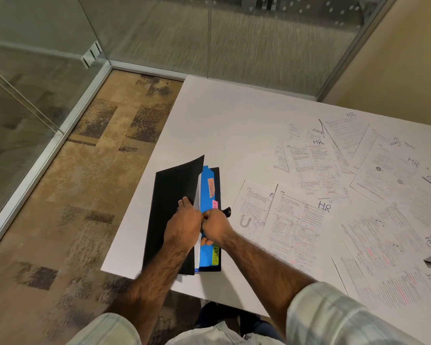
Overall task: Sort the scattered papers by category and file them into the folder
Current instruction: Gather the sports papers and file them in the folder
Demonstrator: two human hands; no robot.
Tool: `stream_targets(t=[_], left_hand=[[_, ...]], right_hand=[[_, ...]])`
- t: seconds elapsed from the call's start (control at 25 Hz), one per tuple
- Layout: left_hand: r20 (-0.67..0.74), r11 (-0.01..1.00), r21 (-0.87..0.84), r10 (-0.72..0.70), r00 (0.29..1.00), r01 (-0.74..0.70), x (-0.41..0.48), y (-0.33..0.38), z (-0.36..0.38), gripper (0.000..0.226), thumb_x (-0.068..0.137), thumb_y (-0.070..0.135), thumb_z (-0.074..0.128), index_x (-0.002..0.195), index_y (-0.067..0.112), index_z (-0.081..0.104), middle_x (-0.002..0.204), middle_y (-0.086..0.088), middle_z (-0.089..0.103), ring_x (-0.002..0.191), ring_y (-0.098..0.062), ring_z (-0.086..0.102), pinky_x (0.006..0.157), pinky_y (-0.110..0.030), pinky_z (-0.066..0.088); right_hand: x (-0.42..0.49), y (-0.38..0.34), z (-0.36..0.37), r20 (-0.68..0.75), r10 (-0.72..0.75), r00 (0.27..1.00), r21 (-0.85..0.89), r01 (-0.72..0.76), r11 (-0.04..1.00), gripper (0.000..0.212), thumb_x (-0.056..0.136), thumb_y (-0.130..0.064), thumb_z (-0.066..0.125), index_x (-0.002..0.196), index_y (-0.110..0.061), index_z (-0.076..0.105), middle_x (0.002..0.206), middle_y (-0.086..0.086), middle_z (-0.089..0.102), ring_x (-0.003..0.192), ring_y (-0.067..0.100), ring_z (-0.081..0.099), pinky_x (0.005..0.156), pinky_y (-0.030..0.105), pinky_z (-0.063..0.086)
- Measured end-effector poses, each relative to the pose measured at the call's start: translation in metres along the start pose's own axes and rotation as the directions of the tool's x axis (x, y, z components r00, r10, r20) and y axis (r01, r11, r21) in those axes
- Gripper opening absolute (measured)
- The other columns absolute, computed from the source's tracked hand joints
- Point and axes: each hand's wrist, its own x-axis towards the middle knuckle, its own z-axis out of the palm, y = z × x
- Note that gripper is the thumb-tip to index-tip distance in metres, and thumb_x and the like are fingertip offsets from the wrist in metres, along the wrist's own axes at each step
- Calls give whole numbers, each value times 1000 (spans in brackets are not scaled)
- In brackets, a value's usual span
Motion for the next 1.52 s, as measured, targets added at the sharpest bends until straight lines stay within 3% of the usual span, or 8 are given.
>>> stream_targets(t=[0.16, 0.28, 0.64, 0.84, 1.08, 1.2, 1.32, 1.52], left_hand=[[-4, 1000, 21, -4, 1000, 4, -6, 6, 5, 72, 97, 27, 65, 156, 9, 27, 166, -14, 21, 133, -28, 56, 91, -37, 61], [-51, 976, 210, 78, 996, -66, -2, 11, 19, 70, 93, 30, 69, 152, 9, 37, 165, -15, 24, 140, -30, 49, 85, -33, 60], [-115, 991, 136, 1, 993, 14, 12, 39, 38, 75, 96, 41, 60, 151, -1, 33, 157, -21, 37, 131, -38, 53, 83, -41, 61], [-116, 971, 193, 168, 979, -144, 21, 73, 53, 71, 90, 42, 62, 144, -2, 48, 155, -23, 40, 140, -42, 38, 108, -60, 33], [-128, 928, 153, 360, 924, -340, 8, 143, 61, 69, 100, 45, 46, 155, 6, 34, 167, -17, 17, 154, -38, 18, 124, -54, 3], [-146, 896, 144, 439, 886, -420, 0, 175, 75, 70, 102, 50, 22, 160, 10, 22, 170, -13, 3, 157, -34, 3, 121, -46, -18], [-114, 861, 200, 494, 862, -467, -11, 216, 90, 73, 96, 48, 25, 152, 3, 40, 165, -21, 22, 151, -42, 22, 121, -57, 3], [-36, 781, 271, 592, 805, -562, -48, 314, 106, 71, 95, 47, 27, 145, 1, 50, 159, -24, 36, 145, -45, 36, 115, -63, 27]], right_hand=[[-17, 11, -11, -55, -23, 998, 32, 25, 999, 27, 102, -40, 53, 93, -15, 57, 100, 7, 72, 70, 22, 73, 72, 36, 65], [-38, 42, -31, -36, 17, 999, 64, -15, 998, 38, 101, -46, 51, 101, -10, 63, 96, 6, 74, 73, 21, 74, 70, 35, 63], [-121, 178, -118, -254, 300, 920, 323, -212, 922, 48, 103, -47, 50, 96, -5, 71, 83, 12, 78, 62, 18, 67, 56, 29, 54], [-141, 220, -139, -392, 295, 871, 153, -255, 955, 41, 104, -50, 45, 77, -21, 59, 77, -7, 66, 67, 8, 60, 72, 30, 49], [-154, 244, -160, -446, 259, 857, 59, -260, 964, 74, 93, -74, 35, 138, -20, 56, 135, 1, 61, 124, 19, 56, 100, 32, 41], [-164, 262, -187, -490, 230, 841, 24, -251, 968, 86, 89, -82, 25, 144, -20, 50, 140, 3, 57, 130, 22, 51, 108, 36, 40], [-164, 304, -221, -534, 197, 823, -17, -243, 970, 128, 57, -100, -4, 138, -19, 52, 133, 3, 59, 127, 23, 53, 104, 40, 46], [-177, 370, -275, -591, 260, 763, 116, -239, 964, 57, 101, -54, 46, 146, -20, 44, 146, 0, 49, 141, 21, 38, 112, 38, 34]])
